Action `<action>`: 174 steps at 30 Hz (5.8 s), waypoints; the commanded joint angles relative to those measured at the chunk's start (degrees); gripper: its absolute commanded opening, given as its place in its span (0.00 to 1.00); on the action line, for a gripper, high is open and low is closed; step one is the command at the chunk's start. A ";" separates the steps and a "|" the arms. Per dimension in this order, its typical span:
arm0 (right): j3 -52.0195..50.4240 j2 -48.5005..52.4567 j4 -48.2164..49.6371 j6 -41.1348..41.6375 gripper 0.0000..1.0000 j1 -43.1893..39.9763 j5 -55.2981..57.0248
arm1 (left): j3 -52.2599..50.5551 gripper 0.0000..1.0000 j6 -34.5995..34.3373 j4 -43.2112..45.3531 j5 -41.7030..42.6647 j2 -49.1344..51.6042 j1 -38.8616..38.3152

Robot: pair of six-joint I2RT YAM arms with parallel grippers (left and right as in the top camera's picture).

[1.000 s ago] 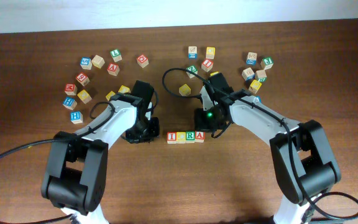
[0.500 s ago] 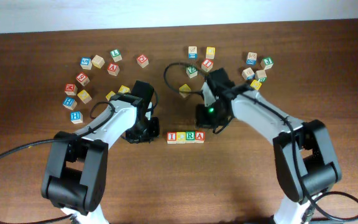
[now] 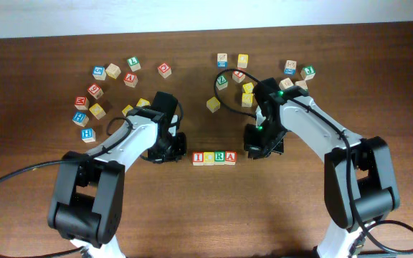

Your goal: Spell out ICRA

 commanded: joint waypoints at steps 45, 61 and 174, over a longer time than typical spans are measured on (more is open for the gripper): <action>-1.09 3.85 9.81 3.08 0.04 6.75 -0.57 | 1.03 0.00 0.46 0.79 8.11 1.01 -5.29; -1.09 3.82 8.35 3.54 0.04 6.75 -1.01 | 1.05 0.00 0.48 1.64 8.07 1.01 -5.29; 17.51 13.11 0.76 3.34 0.04 18.05 14.86 | 11.43 0.00 -1.05 -3.54 -5.68 -4.24 14.93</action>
